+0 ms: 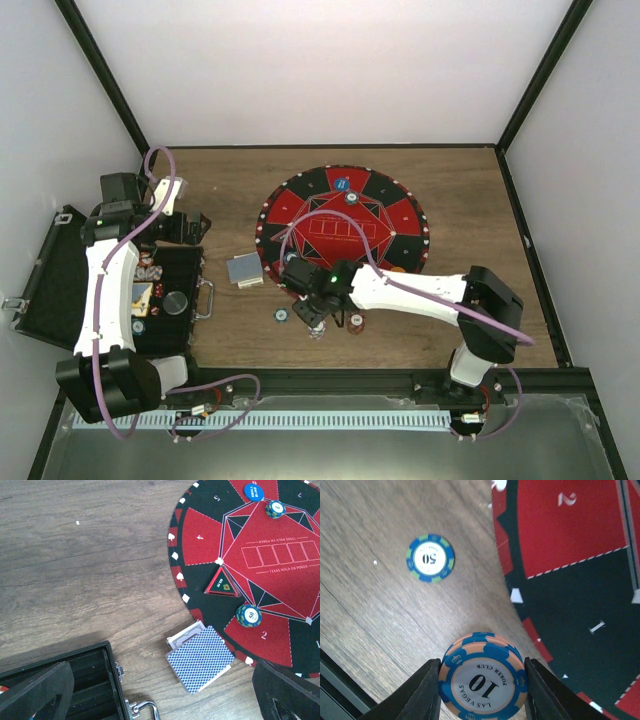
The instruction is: Distribute texas hold em gaming equipment
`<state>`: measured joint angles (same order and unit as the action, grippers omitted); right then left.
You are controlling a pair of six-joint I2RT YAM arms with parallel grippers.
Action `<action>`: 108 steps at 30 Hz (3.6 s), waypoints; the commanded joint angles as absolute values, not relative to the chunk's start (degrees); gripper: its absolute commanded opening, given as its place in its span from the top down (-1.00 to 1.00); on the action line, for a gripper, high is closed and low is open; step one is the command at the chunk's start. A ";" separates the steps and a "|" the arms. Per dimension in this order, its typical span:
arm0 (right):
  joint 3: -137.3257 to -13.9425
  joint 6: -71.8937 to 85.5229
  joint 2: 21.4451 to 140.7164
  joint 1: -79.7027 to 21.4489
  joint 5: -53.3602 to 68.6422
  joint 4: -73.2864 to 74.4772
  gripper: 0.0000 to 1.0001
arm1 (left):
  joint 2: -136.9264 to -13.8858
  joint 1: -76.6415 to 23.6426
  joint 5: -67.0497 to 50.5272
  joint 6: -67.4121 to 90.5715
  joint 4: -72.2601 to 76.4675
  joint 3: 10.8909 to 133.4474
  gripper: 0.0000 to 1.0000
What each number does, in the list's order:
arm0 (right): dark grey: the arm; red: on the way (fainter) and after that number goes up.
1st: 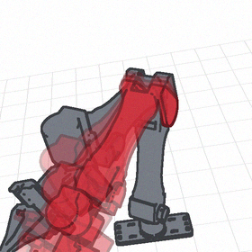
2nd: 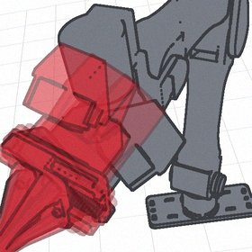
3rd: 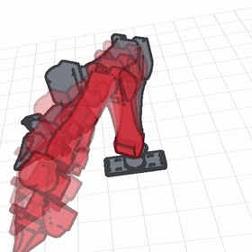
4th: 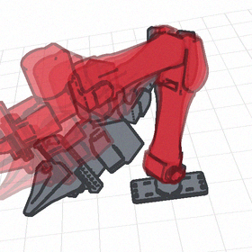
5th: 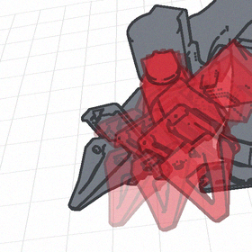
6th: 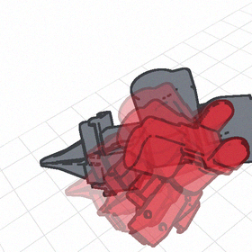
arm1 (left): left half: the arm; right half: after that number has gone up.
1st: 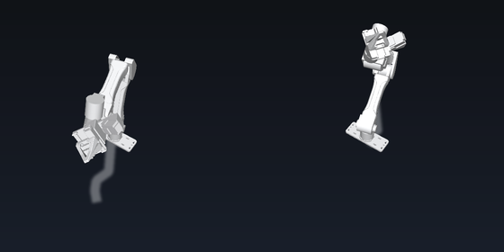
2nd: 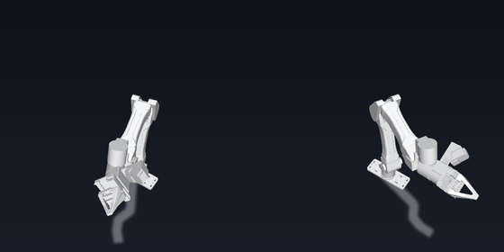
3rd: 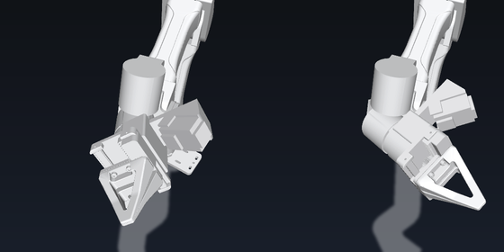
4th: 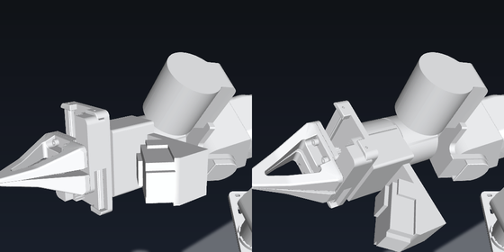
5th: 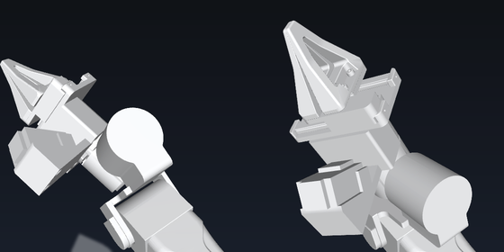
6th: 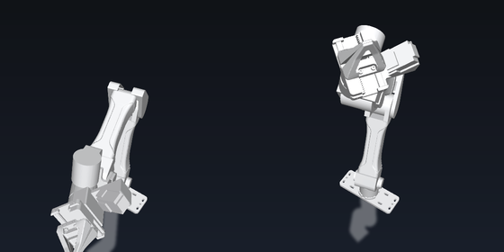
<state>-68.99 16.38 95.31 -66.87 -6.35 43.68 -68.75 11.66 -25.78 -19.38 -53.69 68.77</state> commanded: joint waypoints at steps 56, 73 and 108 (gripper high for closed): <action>-109.03 11.66 133.33 -45.22 -1.82 41.24 0.06 | -68.47 12.13 -26.92 -19.54 -53.53 68.90 -1.00; -100.35 13.24 114.33 -46.54 -7.09 45.49 -0.32 | -67.47 12.12 -27.60 -18.45 -53.61 69.03 -1.00; -63.46 22.11 98.64 -68.27 -1.61 38.32 -0.54 | -66.71 12.08 -27.07 -18.63 -53.89 69.09 -1.00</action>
